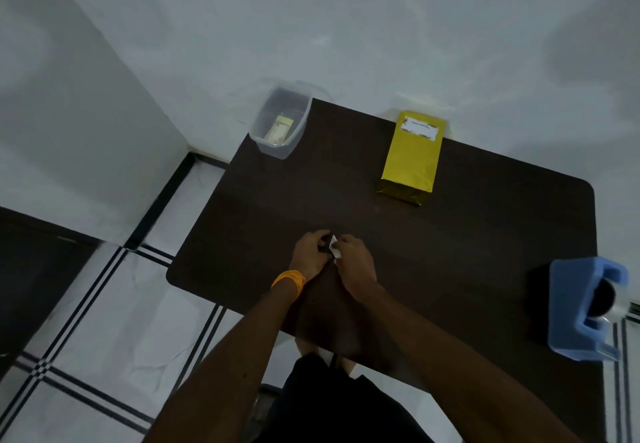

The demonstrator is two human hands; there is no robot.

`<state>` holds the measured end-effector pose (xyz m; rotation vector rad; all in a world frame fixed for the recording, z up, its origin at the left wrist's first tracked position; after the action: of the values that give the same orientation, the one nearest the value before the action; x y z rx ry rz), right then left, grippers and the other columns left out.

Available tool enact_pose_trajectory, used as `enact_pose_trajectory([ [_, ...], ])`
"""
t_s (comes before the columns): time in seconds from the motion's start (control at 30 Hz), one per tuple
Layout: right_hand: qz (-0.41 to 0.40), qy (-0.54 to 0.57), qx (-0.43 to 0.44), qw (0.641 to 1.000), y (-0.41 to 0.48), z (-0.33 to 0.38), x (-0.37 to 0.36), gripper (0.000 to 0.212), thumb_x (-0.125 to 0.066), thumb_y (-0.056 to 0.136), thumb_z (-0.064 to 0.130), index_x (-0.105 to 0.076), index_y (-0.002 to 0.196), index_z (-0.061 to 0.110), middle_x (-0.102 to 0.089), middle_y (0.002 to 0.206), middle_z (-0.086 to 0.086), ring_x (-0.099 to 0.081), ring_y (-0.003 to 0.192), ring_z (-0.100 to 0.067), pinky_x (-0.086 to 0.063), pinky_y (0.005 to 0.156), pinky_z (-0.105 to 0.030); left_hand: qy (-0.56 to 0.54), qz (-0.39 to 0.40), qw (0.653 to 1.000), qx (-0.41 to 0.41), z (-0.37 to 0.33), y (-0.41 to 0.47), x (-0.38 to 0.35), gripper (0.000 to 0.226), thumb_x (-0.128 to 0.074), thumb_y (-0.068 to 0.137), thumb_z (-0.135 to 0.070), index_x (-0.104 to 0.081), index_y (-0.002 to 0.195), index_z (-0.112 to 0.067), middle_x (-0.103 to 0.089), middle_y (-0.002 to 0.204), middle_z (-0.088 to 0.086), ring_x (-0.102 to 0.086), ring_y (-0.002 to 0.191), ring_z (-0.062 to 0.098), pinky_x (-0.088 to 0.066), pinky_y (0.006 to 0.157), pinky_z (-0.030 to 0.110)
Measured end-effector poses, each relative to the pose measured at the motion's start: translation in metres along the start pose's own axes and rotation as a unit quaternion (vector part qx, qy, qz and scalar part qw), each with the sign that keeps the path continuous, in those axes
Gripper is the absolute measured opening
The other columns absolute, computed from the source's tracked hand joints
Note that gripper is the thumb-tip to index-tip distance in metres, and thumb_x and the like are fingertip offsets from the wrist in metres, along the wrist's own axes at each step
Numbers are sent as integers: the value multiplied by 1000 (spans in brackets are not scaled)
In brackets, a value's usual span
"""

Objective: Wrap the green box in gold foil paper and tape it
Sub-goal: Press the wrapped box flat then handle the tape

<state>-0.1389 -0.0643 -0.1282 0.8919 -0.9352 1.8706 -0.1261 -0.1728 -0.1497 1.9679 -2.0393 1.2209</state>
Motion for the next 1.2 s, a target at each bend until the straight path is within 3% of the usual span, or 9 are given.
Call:
enact_pose_trajectory([
  [0.13,-15,40,-39,998,6,-5,5,21,-59,93,7,-74,107,11,-67,109,-7,-64,97,-26,-53,78,-35,-39,9,999,-5,-4,5,-10,51,-70,87,-10,-56,136,-8,-56,128,13,-56,117,27,-45,104,36],
  [0.23,-41,159,-84,983,5,-18,14,14,-64,88,9,-75,95,14,-74,94,-2,-68,86,-16,-56,76,-36,-95,9,995,1,-3,8,-11,29,-63,90,-10,-66,119,-7,-60,118,15,-64,104,29,-55,91,45],
  [0.37,-73,256,-126,956,3,-32,32,15,-76,83,16,-65,94,20,-70,87,8,-67,82,-4,-60,73,-35,-159,35,987,5,-15,7,-9,20,-54,94,-1,-65,110,-4,-65,107,15,-67,96,27,-60,77,32],
  [0.53,-123,317,-174,924,-1,-48,60,16,-81,82,18,-69,92,14,-69,85,5,-69,81,-6,-62,73,-36,-170,59,983,-40,-55,16,-4,14,-61,91,0,-71,98,-9,-69,103,16,-70,95,28,-61,79,41],
  [0.63,-164,336,-214,902,-8,-63,84,24,-85,77,23,-72,94,12,-70,89,3,-67,83,-8,-61,71,-29,-144,48,985,-83,-80,25,-3,9,-68,86,-3,-74,91,-8,-72,96,12,-71,91,27,-61,78,47],
  [0.73,-204,313,-254,892,-17,-80,109,18,-83,79,23,-73,91,13,-70,85,5,-65,79,-6,-55,67,-22,-88,17,987,-132,-115,28,-6,10,-68,85,-4,-76,87,-10,-74,88,7,-71,84,21,-61,77,39],
  [0.83,-215,257,-231,913,-19,-88,131,5,-73,87,16,-77,89,16,-74,86,4,-67,80,-7,-57,74,-29,-50,-30,986,-156,-150,25,-5,13,-66,87,-1,-76,92,-7,-74,92,8,-67,86,17,-55,78,28],
  [1.0,-190,223,-204,934,-33,-115,161,24,-57,90,15,-78,100,14,-75,89,-2,-67,80,-15,-51,67,-31,-70,-46,988,-128,-187,35,-26,13,-71,81,-5,-73,86,-17,-73,91,5,-68,89,19,-56,79,29],
  [1.2,-195,197,-144,950,-53,-164,208,20,-66,88,10,-79,104,12,-76,92,-3,-61,76,-5,-36,60,-4,-179,-14,980,-82,-223,30,-82,18,-72,81,1,-72,76,-16,-73,89,10,-71,85,23,-62,75,41],
])
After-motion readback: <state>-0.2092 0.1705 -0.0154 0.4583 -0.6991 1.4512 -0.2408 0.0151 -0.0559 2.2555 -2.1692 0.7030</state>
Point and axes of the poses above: each hand's wrist, its own y-axis towards the middle knuckle, its own x-axis out of the back of the hand, z = x × y, the point moved 10 cm from there along y, towards the middle knuckle
